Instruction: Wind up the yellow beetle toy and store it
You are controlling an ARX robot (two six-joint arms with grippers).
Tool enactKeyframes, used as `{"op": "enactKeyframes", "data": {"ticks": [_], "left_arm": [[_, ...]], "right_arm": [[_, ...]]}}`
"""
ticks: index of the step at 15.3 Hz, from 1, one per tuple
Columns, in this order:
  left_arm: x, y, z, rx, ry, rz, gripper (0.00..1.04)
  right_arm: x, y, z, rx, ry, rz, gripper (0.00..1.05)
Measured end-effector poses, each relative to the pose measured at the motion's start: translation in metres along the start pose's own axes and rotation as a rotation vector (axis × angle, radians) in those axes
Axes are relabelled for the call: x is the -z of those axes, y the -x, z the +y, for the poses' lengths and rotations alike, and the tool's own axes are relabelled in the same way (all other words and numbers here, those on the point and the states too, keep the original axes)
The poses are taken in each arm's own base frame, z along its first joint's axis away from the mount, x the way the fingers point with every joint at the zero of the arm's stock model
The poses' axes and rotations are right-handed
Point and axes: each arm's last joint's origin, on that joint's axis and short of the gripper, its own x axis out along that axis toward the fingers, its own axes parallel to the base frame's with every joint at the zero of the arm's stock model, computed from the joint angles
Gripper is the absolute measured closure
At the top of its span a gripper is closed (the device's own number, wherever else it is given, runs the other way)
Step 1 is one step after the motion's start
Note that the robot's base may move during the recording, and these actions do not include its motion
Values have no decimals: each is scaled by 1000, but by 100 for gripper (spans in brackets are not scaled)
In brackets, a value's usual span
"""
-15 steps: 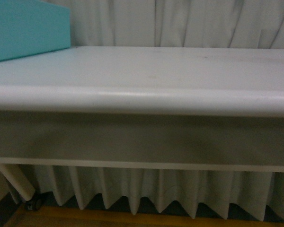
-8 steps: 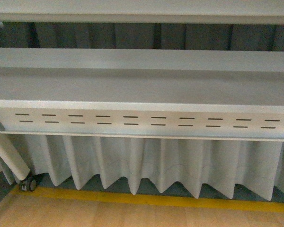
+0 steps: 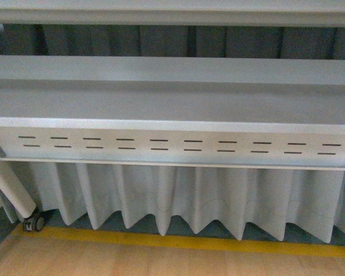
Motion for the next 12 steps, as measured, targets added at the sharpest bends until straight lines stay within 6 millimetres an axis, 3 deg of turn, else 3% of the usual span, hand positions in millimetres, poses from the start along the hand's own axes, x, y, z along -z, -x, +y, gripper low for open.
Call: {"op": "enactKeyframes", "data": {"ticks": [12], "left_arm": [[0, 0, 0, 0, 0, 0, 7]], "right_arm": [[0, 0, 0, 0, 0, 0, 6]]}}
